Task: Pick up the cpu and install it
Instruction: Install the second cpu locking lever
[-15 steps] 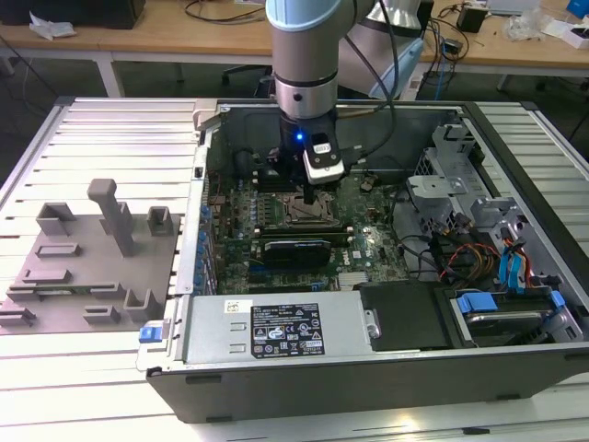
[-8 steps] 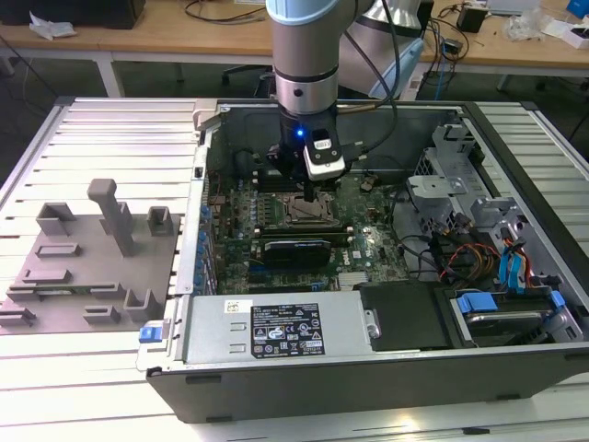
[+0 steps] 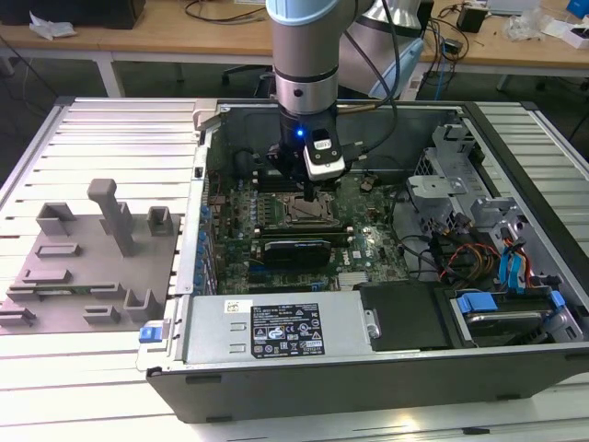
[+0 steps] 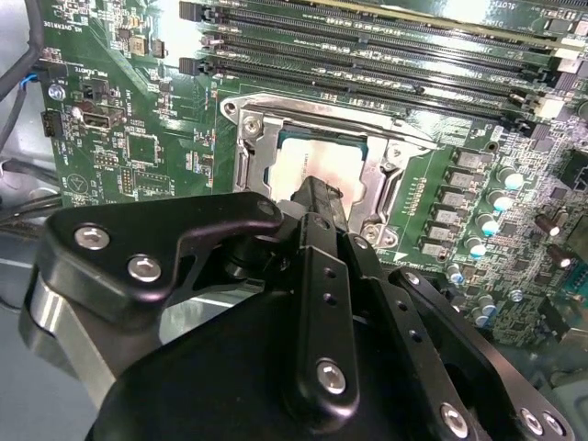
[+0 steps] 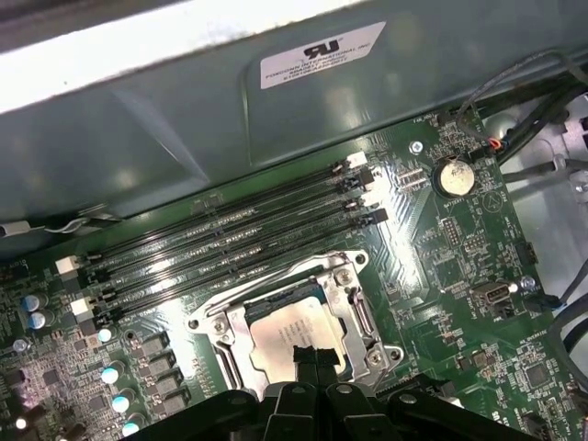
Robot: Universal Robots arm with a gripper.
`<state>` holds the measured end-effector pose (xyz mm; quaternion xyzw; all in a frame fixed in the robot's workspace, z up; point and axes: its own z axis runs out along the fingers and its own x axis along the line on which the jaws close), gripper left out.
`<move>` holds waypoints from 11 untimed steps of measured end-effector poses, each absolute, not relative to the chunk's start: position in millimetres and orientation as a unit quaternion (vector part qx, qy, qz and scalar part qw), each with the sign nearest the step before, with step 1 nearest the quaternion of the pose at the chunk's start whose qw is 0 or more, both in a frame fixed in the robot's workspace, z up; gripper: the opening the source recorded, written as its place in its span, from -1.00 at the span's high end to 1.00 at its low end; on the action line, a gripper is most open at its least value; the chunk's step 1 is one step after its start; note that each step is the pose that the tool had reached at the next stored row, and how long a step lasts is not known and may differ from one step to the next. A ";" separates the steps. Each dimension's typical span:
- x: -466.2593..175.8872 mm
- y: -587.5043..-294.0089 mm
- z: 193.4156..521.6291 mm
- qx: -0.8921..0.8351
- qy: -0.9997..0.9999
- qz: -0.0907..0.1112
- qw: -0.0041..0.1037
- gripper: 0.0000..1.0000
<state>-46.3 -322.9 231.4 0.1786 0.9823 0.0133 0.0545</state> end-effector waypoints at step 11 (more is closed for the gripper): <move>-46.3 -326.6 231.4 0.179 0.982 0.015 0.054 0.79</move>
